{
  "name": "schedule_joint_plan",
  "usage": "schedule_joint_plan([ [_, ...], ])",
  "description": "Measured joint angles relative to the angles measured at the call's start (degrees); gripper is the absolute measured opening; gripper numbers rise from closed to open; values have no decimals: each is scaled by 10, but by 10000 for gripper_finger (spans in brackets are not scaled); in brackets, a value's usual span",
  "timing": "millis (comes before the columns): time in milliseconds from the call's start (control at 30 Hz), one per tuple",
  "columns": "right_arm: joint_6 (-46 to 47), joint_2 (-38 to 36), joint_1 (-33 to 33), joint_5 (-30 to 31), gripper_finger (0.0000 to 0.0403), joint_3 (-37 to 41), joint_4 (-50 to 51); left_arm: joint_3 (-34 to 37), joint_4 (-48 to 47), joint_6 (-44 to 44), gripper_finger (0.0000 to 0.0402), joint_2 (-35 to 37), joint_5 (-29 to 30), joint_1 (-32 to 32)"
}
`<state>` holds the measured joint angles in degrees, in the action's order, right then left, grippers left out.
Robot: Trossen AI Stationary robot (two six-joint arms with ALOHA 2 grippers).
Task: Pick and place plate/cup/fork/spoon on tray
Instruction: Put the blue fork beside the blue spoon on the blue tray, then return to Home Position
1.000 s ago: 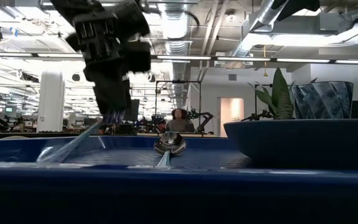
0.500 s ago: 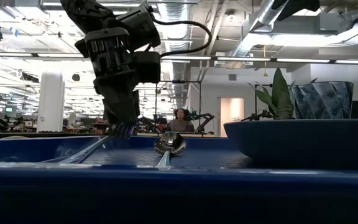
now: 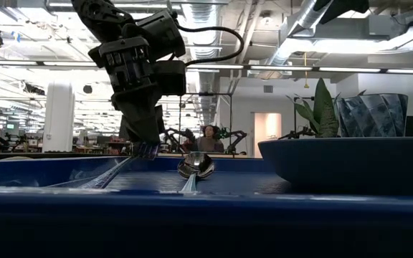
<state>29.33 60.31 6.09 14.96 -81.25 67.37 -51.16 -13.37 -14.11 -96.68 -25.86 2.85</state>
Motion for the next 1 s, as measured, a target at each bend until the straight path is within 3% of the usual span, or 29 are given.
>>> schedule_joint_plan([
  [533, 1, 0, 0, 0, 232, 0, 0, 0, -3, 7, 48, 0, 18, 0],
  [700, 1, 0, 0, 0, 232, 0, -1, 0, 1, -32, 53, 0, 41, 13],
  [867, -1, 0, 0, 0, 232, 0, -4, -42, -46, -46, 54, 0, -9, 46],
  [1000, -27, 0, 0, 0, 232, 0, -21, -115, -134, -45, 54, 0, -18, 71],
])
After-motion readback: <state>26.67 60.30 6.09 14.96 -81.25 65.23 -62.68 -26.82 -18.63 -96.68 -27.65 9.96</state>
